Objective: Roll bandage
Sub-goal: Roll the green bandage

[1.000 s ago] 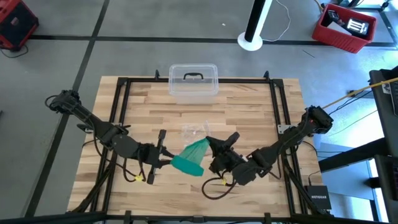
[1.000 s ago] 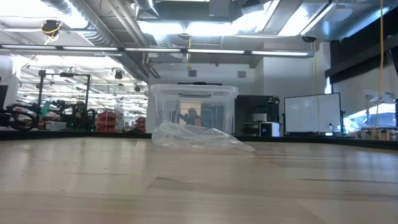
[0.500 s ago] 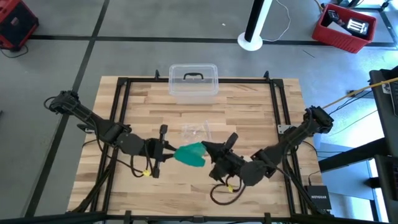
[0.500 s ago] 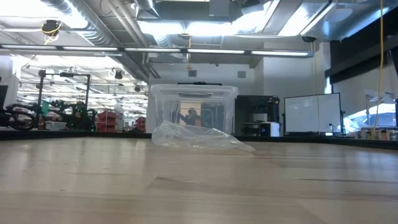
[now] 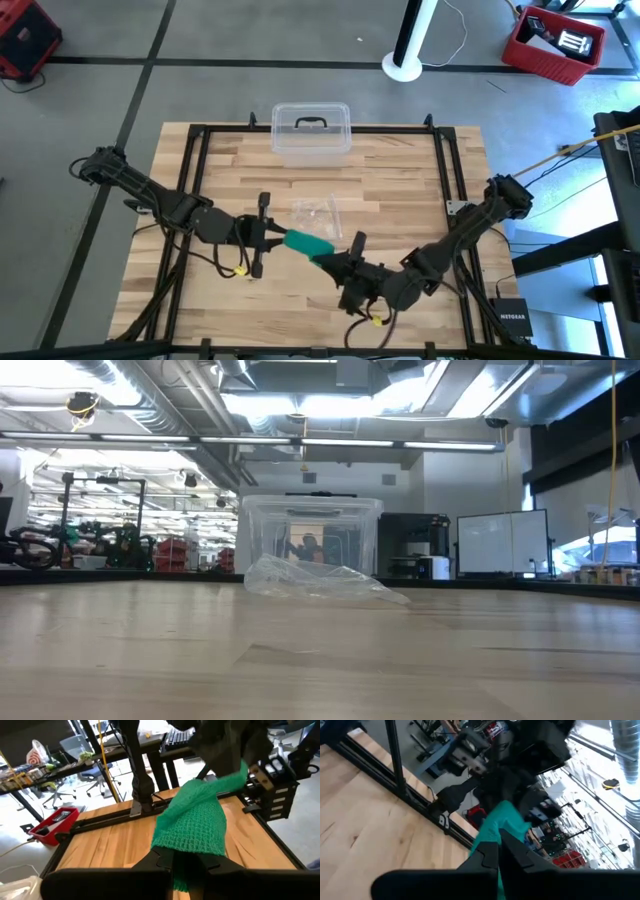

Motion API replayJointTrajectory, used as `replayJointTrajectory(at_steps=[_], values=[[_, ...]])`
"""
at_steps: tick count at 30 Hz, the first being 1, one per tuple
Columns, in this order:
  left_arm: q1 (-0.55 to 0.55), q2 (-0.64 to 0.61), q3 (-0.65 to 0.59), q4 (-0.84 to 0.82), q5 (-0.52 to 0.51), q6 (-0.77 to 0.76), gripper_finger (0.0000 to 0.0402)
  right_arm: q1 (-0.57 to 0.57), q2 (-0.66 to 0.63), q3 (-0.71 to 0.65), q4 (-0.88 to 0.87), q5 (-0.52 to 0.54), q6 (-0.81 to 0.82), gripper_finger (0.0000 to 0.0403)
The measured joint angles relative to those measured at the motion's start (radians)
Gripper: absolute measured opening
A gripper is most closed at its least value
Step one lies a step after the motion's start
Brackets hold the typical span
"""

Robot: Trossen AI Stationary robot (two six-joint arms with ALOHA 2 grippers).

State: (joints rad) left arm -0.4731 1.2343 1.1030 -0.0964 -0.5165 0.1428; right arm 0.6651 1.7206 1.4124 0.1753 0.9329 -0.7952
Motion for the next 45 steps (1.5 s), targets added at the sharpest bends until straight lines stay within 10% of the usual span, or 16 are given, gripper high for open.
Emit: replayJointTrajectory(at_steps=[9,23,45], values=[[0.002,0.007,-0.002,0.006,0.001,0.083,0.0013,-0.013,0.037,0.002,-0.055,-0.002,0.202,0.004],[0.001,0.034,-0.002,0.021,0.003,0.19,0.0013,-0.03,0.039,0.001,-0.131,-0.035,0.464,0.02],[-0.001,0.033,0.001,-0.002,0.001,0.23,0.0013,-0.008,0.024,0.0,-0.224,-0.195,0.578,0.0209]])
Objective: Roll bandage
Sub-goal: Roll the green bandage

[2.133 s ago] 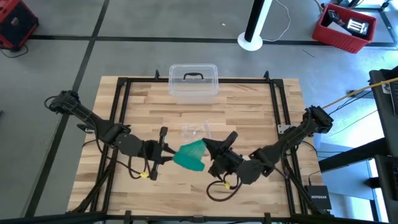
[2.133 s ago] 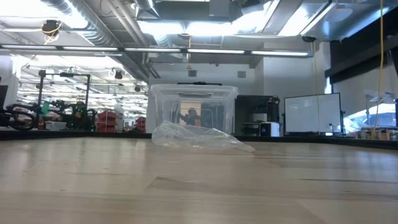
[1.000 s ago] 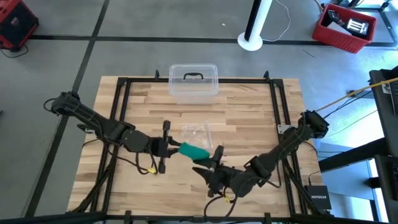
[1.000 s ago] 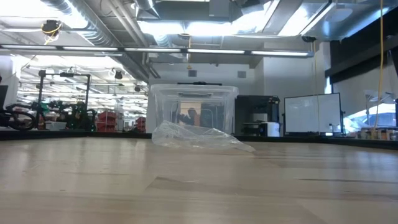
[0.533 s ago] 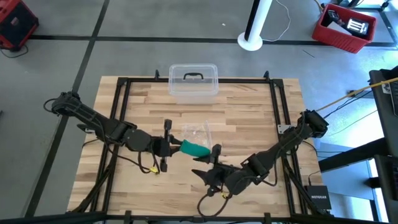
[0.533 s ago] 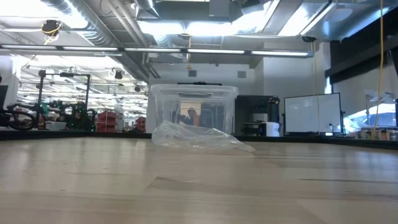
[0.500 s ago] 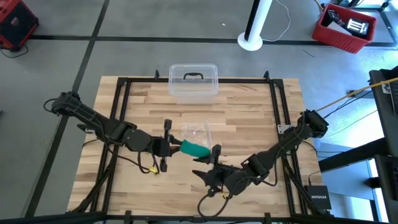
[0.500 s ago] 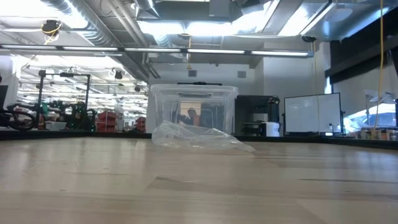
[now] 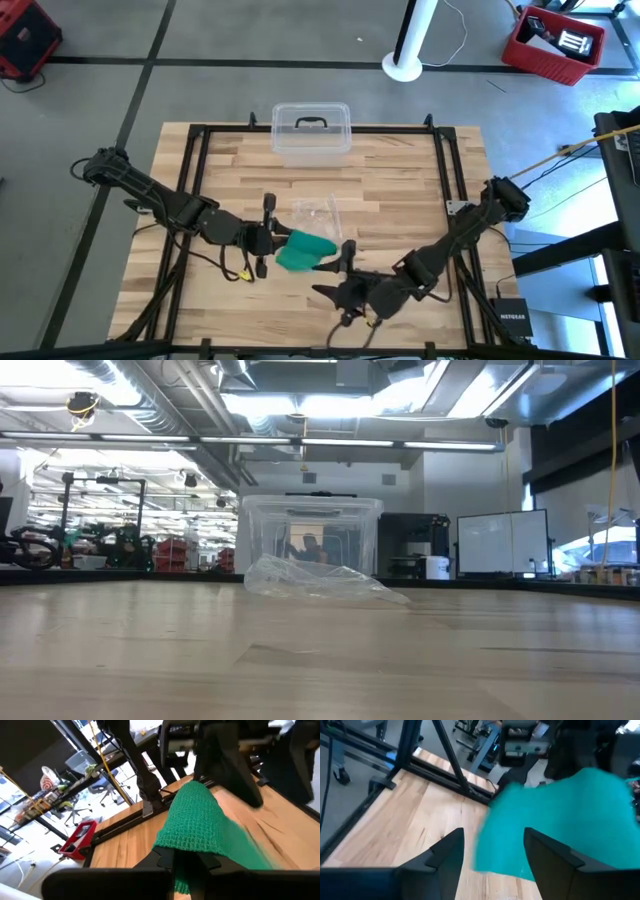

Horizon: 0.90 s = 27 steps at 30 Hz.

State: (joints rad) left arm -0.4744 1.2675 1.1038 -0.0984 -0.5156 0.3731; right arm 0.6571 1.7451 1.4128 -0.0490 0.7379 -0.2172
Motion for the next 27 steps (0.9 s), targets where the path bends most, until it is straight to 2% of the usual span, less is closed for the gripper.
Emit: replayJointTrajectory(at_steps=[6,10,13,15,17,24,27], values=[[-0.005,0.0,0.0,0.005,-0.035,-0.033,0.0013,0.071,-0.077,0.02,-0.125,0.127,0.049,0.0209],[-0.033,0.0,0.0,0.021,-0.101,-0.023,0.0013,0.099,-0.129,-0.013,-0.316,0.152,0.282,0.0209],[-0.06,0.0,-0.001,0.09,-0.124,0.01,0.0013,0.096,-0.154,-0.116,-0.334,0.192,0.431,0.0209],[-0.076,0.0,-0.001,0.145,-0.127,0.032,0.0013,0.084,-0.155,-0.202,-0.243,0.246,0.466,0.0209],[-0.078,0.009,0.0,0.201,-0.14,0.057,0.0013,0.064,-0.156,-0.286,-0.075,0.256,0.468,0.0209],[-0.065,0.057,-0.001,0.309,-0.181,0.118,0.0013,-0.037,-0.157,-0.532,0.63,0.126,0.282,0.0209],[-0.067,0.082,-0.001,0.359,-0.214,0.166,0.0013,-0.072,-0.159,-0.594,0.849,0.002,0.237,0.0209]])
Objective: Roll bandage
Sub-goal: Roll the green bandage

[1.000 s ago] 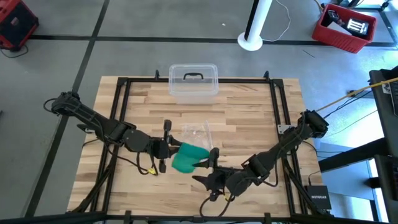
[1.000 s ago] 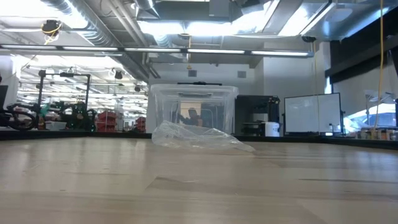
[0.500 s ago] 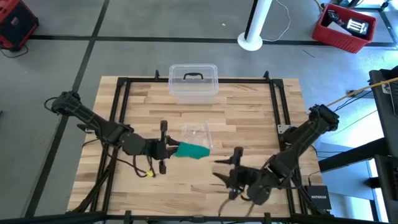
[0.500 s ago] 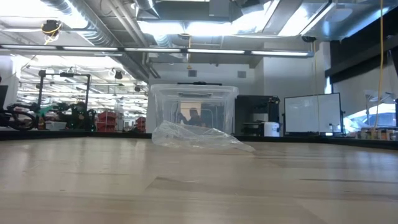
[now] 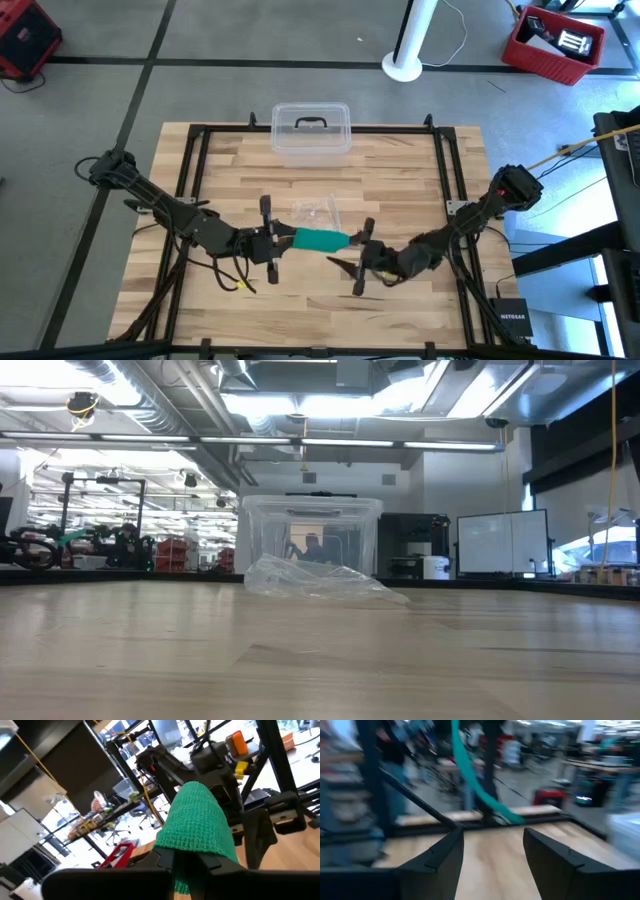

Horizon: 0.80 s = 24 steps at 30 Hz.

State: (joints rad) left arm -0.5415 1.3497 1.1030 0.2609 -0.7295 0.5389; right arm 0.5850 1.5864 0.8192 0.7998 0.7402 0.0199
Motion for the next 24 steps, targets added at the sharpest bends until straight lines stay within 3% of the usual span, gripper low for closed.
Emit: replayJointTrajectory(at_steps=[3,12,19,24], values=[[0.0,0.023,0.0,0.02,-0.017,0.041,0.0013,-0.022,0.0,-0.014,0.038,-0.076,-0.003,0.0209],[0.0,0.036,0.0,0.022,-0.018,0.072,0.0013,-0.058,0.0,-0.013,0.04,-0.078,-0.058,0.0209],[0.001,0.034,0.0,0.021,-0.018,0.079,0.0013,-0.054,-0.003,-0.013,0.059,0.042,-0.163,0.0209],[0.007,0.034,0.0,0.019,-0.018,0.074,0.0013,-0.055,-0.008,-0.013,0.065,0.06,-0.187,0.0209]])
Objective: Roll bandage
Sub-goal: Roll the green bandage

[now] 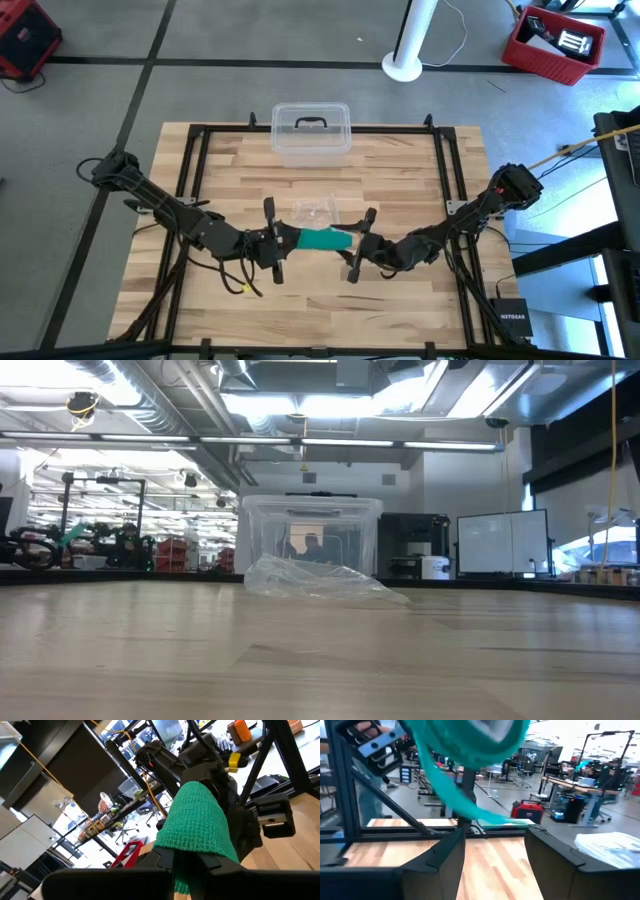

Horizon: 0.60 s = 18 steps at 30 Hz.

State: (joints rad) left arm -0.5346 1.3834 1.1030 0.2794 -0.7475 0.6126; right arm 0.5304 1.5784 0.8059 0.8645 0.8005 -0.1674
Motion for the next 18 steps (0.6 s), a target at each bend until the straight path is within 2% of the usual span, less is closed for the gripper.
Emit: replayJointTrajectory(at_steps=[7,12,18], values=[[0.001,0.0,0.0,0.0,0.0,-0.002,0.0013,0.012,0.0,0.0,0.0,0.03,-0.024,0.0209],[0.006,0.0,0.0,0.01,0.005,-0.002,0.0013,-0.007,0.001,0.001,0.007,-0.187,0.025,0.0209],[0.006,-0.001,0.0,0.027,0.025,0.006,0.0013,-0.05,0.008,0.001,0.027,-0.269,0.062,0.02]])
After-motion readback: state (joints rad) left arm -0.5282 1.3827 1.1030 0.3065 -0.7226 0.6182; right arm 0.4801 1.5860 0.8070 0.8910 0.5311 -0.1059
